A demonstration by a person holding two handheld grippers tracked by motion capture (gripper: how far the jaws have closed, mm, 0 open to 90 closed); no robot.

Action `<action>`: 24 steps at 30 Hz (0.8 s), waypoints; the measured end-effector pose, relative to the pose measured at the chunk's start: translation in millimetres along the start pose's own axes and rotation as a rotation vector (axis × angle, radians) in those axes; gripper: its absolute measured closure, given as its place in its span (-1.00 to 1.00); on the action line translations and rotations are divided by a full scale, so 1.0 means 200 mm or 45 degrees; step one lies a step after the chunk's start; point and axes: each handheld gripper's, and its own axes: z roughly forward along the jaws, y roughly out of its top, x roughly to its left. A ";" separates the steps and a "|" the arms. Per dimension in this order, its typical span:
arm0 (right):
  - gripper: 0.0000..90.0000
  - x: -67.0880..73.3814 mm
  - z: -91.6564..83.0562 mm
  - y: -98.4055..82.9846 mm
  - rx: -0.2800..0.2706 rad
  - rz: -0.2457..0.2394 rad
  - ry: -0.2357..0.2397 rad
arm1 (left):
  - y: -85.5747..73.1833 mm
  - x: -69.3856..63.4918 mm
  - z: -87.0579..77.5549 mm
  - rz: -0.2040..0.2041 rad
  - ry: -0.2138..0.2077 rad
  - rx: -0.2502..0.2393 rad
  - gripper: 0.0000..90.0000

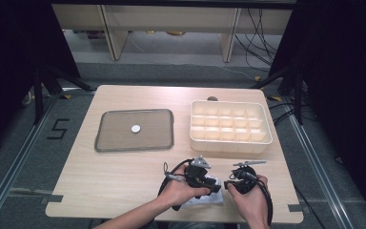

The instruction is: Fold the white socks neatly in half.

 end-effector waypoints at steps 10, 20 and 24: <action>0.81 0.07 -0.11 0.02 -0.143 -0.109 0.065 | 0.01 0.03 -0.18 0.065 0.059 -0.035 0.44; 0.88 0.09 0.01 0.01 0.025 -0.151 -0.002 | -0.13 0.14 -0.32 0.051 0.114 0.017 0.48; 0.87 0.09 0.00 0.01 0.029 -0.149 -0.007 | -0.17 0.15 -0.36 0.051 0.110 0.038 0.54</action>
